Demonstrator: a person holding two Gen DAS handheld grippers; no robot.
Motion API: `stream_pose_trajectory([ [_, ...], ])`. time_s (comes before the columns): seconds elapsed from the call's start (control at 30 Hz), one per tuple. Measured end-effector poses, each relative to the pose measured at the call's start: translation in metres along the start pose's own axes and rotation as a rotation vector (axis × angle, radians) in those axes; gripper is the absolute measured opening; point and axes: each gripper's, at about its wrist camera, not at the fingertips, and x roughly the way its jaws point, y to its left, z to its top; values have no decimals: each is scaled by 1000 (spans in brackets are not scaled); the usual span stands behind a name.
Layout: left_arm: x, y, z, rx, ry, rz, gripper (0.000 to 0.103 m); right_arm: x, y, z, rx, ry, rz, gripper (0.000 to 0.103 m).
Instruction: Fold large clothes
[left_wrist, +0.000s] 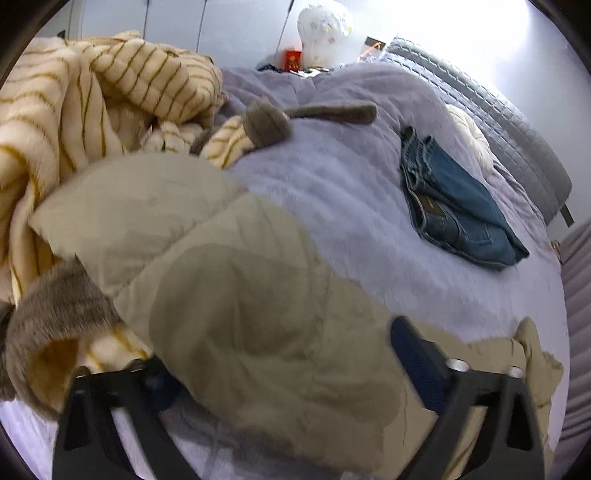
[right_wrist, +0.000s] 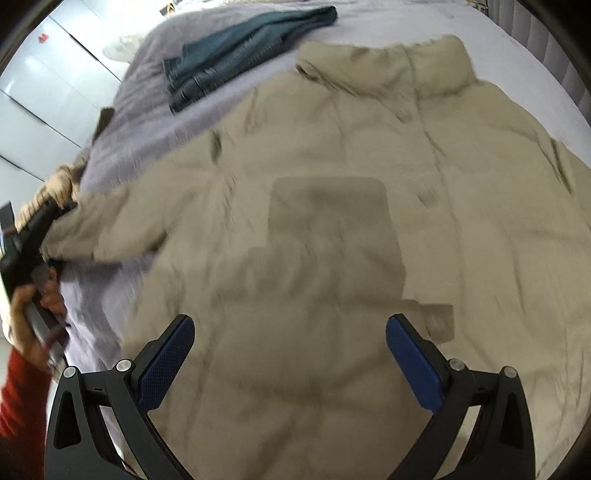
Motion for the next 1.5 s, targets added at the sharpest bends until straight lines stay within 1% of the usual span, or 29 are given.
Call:
stream_pose_trajectory([
  [0.03,3,-3,2,19,9,-1,43,4,4,8,3,-4,18,103],
  [0.07,7,-5,3,36,25,1,27,9,7,16,13,-8,50,103],
  [0.1,9,-8,4,48,35,12,9,12,10,22,27,-15,91,101],
  [0.13,8,-9,5,56,28,13,9,17,12,29,50,-27,150,86],
  [0.17,5,-10,6,64,12,8,9,21,14,34,63,-32,181,73],
  [0.2,0,-13,7,84,-8,10,9,27,17,39,72,-23,206,36],
  [0.23,-8,-18,7,118,-34,13,9,37,19,44,86,-8,223,15],
  [0.33,-34,-42,5,233,-102,-2,9,63,28,55,126,-9,301,13],
  [0.43,-64,-78,2,352,-159,-69,9,91,42,61,120,10,336,12],
  [0.5,-78,-98,0,402,-172,-120,9,113,51,63,129,55,367,12],
  [0.57,-89,-126,-6,461,-178,-172,9,133,55,61,120,107,356,12],
  [0.6,-93,-141,-10,486,-175,-197,9,138,54,60,120,120,352,12],
  [0.7,-101,-192,-32,561,-132,-281,9,134,42,57,143,152,413,12],
  [0.8,-106,-237,-60,644,-111,-350,9,103,13,53,144,125,426,12],
  [0.83,-106,-258,-74,687,-98,-382,9,89,-3,50,158,110,425,12],
  [0.9,-103,-286,-97,743,-72,-414,9,64,-40,44,201,77,418,12],
  [0.93,-99,-303,-112,774,-49,-419,9,47,-64,40,214,53,388,12],
  [1.0,-86,-334,-145,833,20,-427,9,27,-95,34,220,20,326,12],
  [1.07,-76,-351,-174,880,50,-420,9,7,-132,25,241,-9,259,12],
  [1.13,-59,-367,-210,949,91,-384,9,-3,-156,17,255,-20,210,12],
  [1.2,-45,-369,-232,985,145,-357,10,-8,-178,7,278,-20,181,12],
  [1.27,-37,-367,-242,996,185,-340,12,-10,-192,-2,301,-15,170,12],
  [1.3,-37,-365,-247,992,206,-340,23,-10,-196,-6,310,-14,173,12],
  [1.33,-35,-361,-245,984,221,-352,49,-12,-201,-7,312,-16,174,12],
  [1.37,-38,-360,-246,972,222,-361,67,-13,-203,-8,310,-17,170,13],
  [1.4,-46,-355,-245,954,194,-358,92,-11,-197,-6,305,-19,164,13],
  [1.43,-55,-350,-241,943,148,-363,94,-11,-194,-2,300,-21,158,13],
  [1.47,-56,-344,-238,949,137,-378,94,-11,-190,-1,288,-24,143,13],
  [1.5,-63,-341,-237,963,144,-385,94,-20,-197,-4,278,-26,133,19],
])
